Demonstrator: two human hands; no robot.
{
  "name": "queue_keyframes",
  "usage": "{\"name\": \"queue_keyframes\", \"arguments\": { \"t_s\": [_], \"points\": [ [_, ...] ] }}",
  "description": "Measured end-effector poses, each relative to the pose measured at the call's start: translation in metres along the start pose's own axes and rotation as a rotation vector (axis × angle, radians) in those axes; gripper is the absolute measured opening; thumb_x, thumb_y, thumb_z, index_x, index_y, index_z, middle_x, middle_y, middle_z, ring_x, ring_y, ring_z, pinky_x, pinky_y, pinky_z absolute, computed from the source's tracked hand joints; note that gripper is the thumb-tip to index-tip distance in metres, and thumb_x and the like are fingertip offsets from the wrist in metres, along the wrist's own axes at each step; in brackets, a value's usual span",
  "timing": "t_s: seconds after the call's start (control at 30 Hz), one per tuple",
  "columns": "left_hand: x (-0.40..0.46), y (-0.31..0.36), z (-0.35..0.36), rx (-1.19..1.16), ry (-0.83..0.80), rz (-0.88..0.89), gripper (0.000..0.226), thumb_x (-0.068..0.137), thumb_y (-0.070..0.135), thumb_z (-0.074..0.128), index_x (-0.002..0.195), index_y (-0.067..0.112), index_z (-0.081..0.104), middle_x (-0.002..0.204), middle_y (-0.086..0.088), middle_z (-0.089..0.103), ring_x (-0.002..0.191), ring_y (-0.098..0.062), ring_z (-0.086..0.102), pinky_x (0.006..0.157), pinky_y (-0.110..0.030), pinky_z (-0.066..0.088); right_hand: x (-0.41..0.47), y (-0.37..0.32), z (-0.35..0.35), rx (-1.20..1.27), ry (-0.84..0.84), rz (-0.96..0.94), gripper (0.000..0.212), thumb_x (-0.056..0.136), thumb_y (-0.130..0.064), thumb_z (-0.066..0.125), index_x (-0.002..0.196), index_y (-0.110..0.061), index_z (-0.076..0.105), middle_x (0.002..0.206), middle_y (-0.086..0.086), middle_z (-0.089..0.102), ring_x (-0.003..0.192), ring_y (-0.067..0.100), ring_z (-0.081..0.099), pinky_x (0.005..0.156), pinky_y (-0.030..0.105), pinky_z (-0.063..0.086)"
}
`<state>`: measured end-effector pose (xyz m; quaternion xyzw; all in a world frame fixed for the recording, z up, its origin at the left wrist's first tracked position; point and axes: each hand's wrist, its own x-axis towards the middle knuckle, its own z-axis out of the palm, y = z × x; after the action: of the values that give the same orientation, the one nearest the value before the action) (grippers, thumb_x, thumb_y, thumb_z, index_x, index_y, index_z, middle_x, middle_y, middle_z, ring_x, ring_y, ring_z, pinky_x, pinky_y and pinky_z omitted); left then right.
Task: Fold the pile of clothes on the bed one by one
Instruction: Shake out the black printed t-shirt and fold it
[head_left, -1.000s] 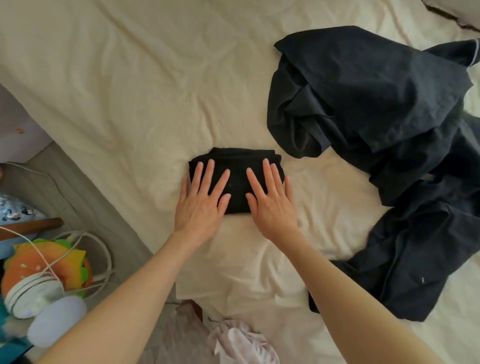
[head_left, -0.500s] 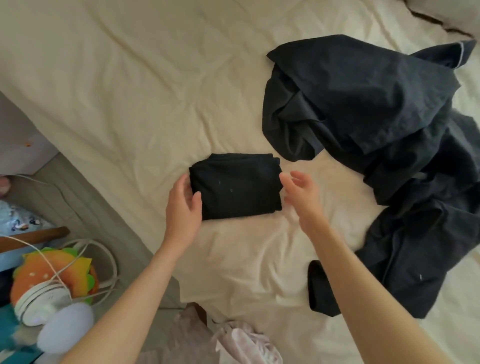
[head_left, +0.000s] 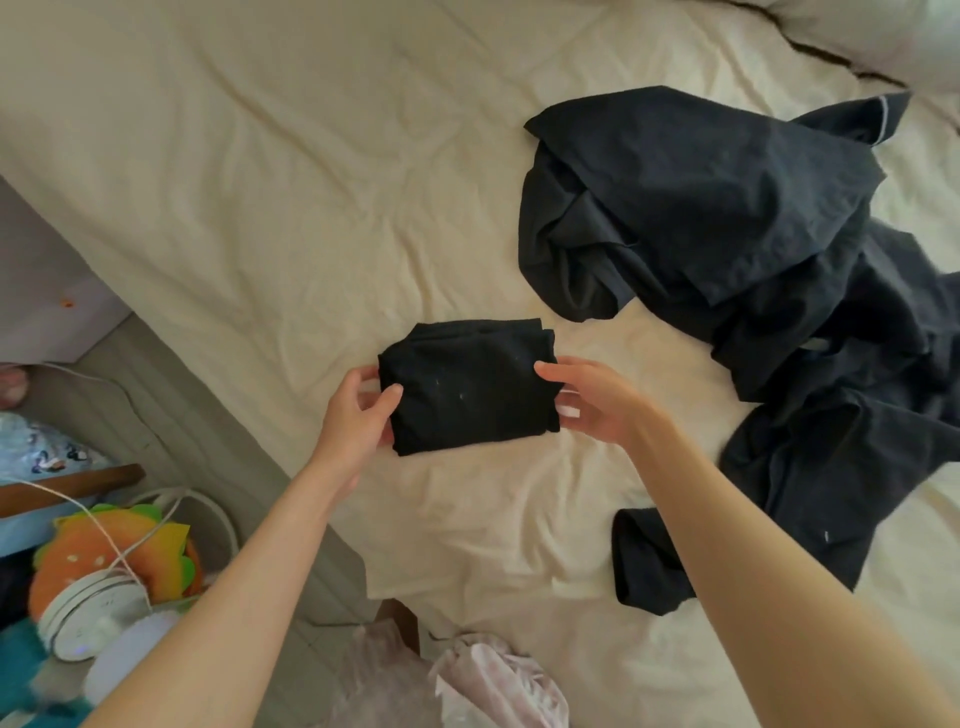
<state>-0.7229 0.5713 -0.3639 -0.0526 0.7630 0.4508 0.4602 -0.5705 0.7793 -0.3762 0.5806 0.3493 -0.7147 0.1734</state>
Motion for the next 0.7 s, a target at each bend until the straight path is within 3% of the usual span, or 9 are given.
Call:
{"name": "queue_keyframes", "arguments": {
  "t_s": [0.17,0.33,0.63,0.7],
  "points": [
    [-0.041,-0.007,-0.014,0.029,-0.012,0.01,0.015,0.093,0.022,0.057,0.103,0.033,0.053,0.107,-0.006,0.065,0.095,-0.019,0.064,0.066,-0.028,0.054,-0.039,0.03,0.008,0.053,0.005,0.044,0.048,0.087,-0.02,0.068,0.13,-0.015,0.048,0.115,-0.002,0.057,0.1,0.018,0.056,0.072,0.032,0.048],
    [-0.086,-0.004,-0.029,0.092,-0.078,0.021,0.014,0.093,0.021,0.058,0.103,0.031,0.056,0.103,-0.004,0.065,0.097,-0.02,0.063,0.065,-0.029,0.052,-0.102,0.08,0.013,0.184,0.006,0.009,0.029,0.087,-0.023,0.068,0.114,-0.015,0.062,0.111,0.001,0.066,0.098,0.017,0.064,0.066,0.029,0.052],
    [-0.179,0.001,-0.011,0.246,-0.312,0.135,0.019,0.093,0.022,0.058,0.111,0.027,0.055,0.102,-0.003,0.064,0.095,-0.018,0.062,0.068,-0.029,0.052,-0.222,0.193,0.008,0.488,0.16,-0.177,0.034,0.088,-0.024,0.067,0.12,-0.015,0.059,0.116,0.003,0.066,0.106,0.02,0.062,0.087,0.035,0.052],
    [-0.203,-0.003,0.001,0.296,-0.387,0.154,0.017,0.093,0.023,0.058,0.109,0.027,0.056,0.102,-0.003,0.064,0.095,-0.018,0.063,0.069,-0.03,0.052,-0.252,0.224,0.004,0.557,0.202,-0.218,0.03,0.088,-0.024,0.066,0.117,-0.015,0.061,0.113,0.002,0.067,0.104,0.02,0.063,0.084,0.034,0.052]
  ]
}}
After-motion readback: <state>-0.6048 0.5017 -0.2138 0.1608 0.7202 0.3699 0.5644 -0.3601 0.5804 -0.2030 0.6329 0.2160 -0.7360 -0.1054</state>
